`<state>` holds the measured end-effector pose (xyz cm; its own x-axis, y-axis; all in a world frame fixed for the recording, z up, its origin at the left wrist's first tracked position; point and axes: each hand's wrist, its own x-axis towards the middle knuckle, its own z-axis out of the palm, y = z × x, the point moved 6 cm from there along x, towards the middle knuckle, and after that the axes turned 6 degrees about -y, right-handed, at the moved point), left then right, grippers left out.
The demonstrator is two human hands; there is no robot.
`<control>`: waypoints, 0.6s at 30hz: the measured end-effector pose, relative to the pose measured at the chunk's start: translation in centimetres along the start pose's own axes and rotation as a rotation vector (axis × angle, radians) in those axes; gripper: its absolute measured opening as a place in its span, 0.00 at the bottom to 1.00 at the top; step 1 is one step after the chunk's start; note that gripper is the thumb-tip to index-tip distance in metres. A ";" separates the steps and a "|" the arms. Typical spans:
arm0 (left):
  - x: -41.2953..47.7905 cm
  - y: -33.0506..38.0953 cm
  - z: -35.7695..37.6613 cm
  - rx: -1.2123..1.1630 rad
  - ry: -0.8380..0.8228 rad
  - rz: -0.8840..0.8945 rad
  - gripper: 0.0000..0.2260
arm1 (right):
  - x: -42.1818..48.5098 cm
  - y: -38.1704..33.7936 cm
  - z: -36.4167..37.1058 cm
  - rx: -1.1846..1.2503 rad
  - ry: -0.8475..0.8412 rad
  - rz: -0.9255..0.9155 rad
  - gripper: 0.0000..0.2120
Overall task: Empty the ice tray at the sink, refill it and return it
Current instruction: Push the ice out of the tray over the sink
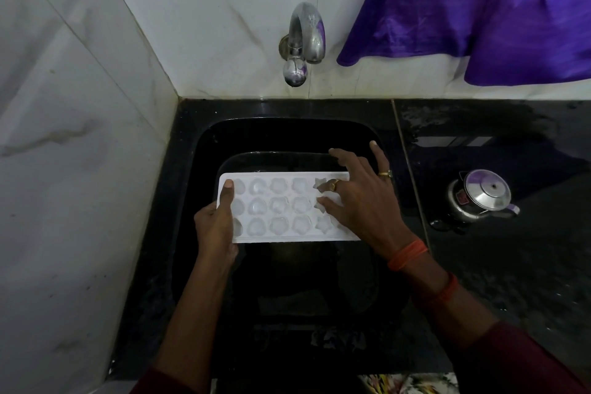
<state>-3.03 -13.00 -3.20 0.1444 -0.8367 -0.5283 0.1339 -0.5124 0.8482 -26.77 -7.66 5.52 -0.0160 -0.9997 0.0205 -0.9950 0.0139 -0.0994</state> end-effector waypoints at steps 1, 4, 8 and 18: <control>0.0 0.0 0.0 0.001 0.001 0.001 0.14 | 0.0 0.0 0.0 0.005 0.009 -0.001 0.13; 0.0 0.1 0.0 -0.002 -0.001 0.005 0.14 | 0.0 0.0 0.2 -0.001 -0.018 -0.004 0.14; 0.1 0.2 0.1 0.000 -0.003 -0.002 0.15 | 0.1 0.2 1.2 -0.003 -0.127 0.008 0.17; 0.1 -0.4 0.0 0.009 -0.001 -0.014 0.16 | 0.0 0.4 0.6 0.088 -0.011 0.020 0.13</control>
<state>-3.10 -12.92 -3.61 0.1418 -0.8298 -0.5397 0.1273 -0.5254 0.8413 -27.11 -7.65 4.88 -0.0340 -0.9994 0.0072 -0.9819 0.0321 -0.1865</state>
